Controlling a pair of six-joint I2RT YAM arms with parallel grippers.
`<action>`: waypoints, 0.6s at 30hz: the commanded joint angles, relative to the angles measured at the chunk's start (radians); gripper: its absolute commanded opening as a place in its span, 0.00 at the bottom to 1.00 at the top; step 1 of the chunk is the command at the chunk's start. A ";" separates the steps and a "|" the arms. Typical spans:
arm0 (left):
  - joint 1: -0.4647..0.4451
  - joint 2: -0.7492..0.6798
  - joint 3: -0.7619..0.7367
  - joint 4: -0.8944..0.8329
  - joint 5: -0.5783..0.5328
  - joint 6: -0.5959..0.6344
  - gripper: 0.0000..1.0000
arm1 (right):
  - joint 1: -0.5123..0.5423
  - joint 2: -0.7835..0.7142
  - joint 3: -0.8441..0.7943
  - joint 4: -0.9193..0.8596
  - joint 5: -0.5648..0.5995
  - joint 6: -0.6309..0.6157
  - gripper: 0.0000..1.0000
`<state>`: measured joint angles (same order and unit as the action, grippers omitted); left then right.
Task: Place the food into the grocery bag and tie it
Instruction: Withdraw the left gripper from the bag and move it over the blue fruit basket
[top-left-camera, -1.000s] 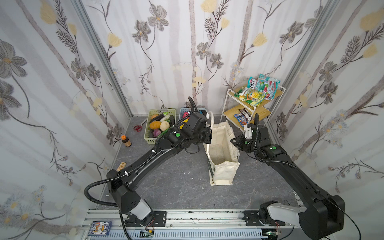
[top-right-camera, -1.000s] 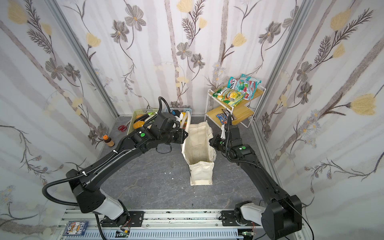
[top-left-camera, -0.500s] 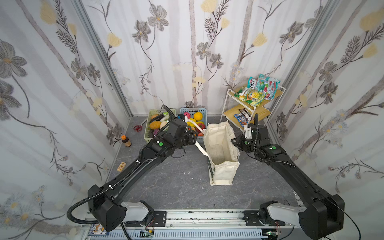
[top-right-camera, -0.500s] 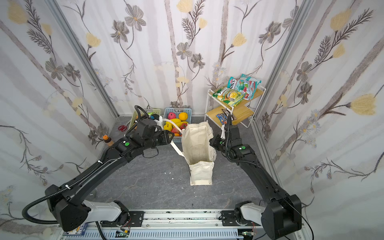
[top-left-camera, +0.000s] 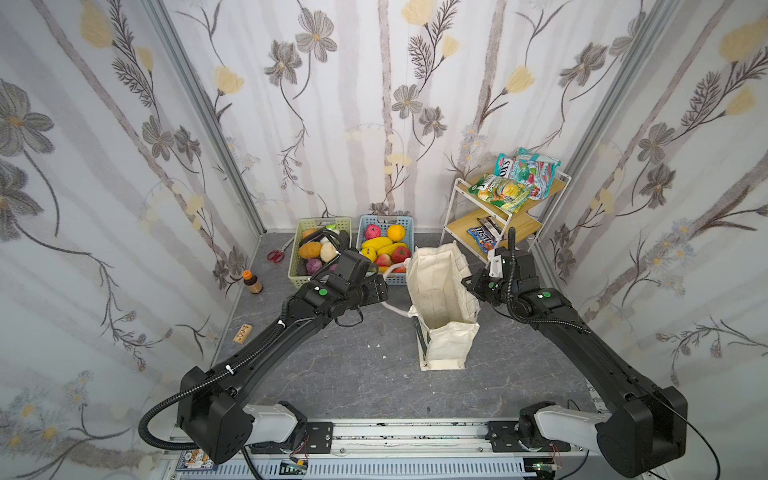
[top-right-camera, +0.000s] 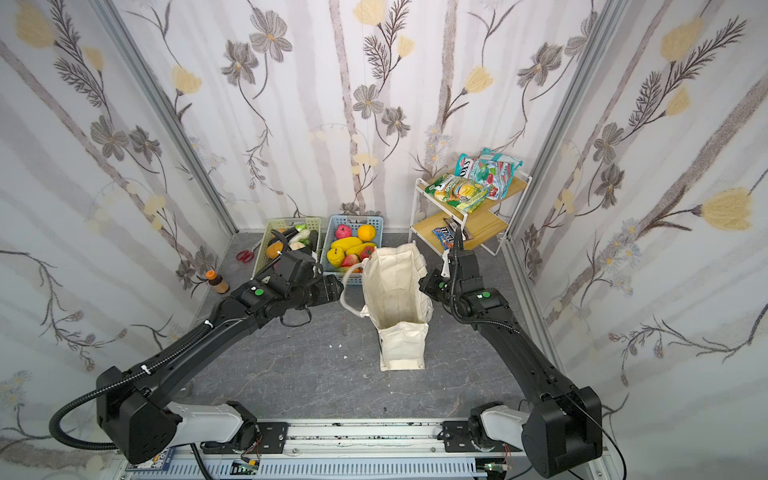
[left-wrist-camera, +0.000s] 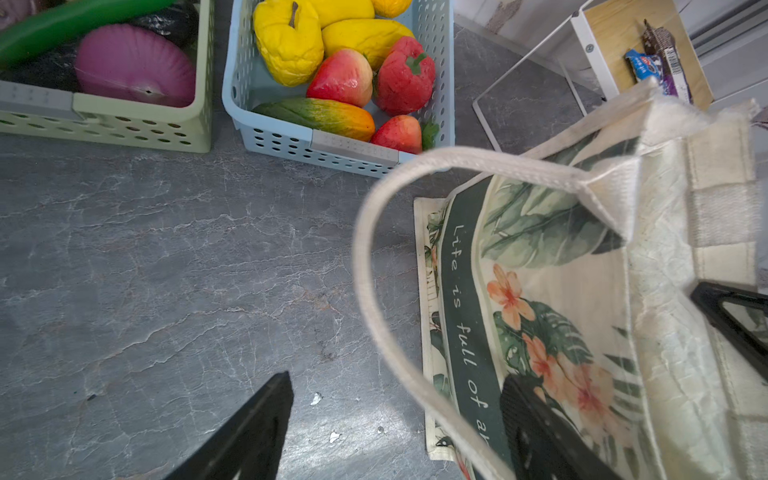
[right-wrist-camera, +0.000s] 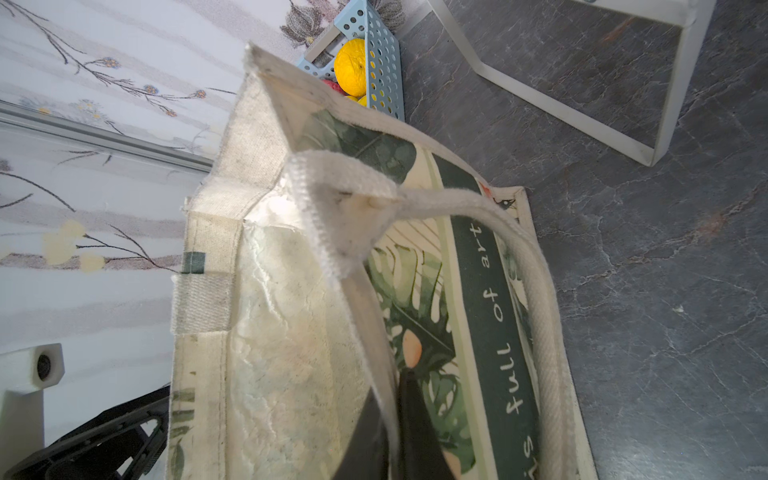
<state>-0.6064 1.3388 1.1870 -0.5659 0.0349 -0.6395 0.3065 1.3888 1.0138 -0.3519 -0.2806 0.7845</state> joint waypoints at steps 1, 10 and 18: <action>0.005 0.014 -0.002 -0.033 0.040 0.003 0.84 | 0.000 0.000 0.011 0.028 0.029 0.010 0.10; 0.057 0.056 0.044 -0.080 -0.027 0.047 0.84 | -0.007 -0.020 0.005 -0.001 0.044 -0.003 0.09; 0.159 0.159 0.113 -0.092 -0.104 0.101 0.78 | -0.012 -0.033 0.006 -0.037 0.058 -0.046 0.21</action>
<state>-0.4622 1.4757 1.2804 -0.6525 -0.0185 -0.5781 0.2943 1.3602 1.0183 -0.3790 -0.2401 0.7567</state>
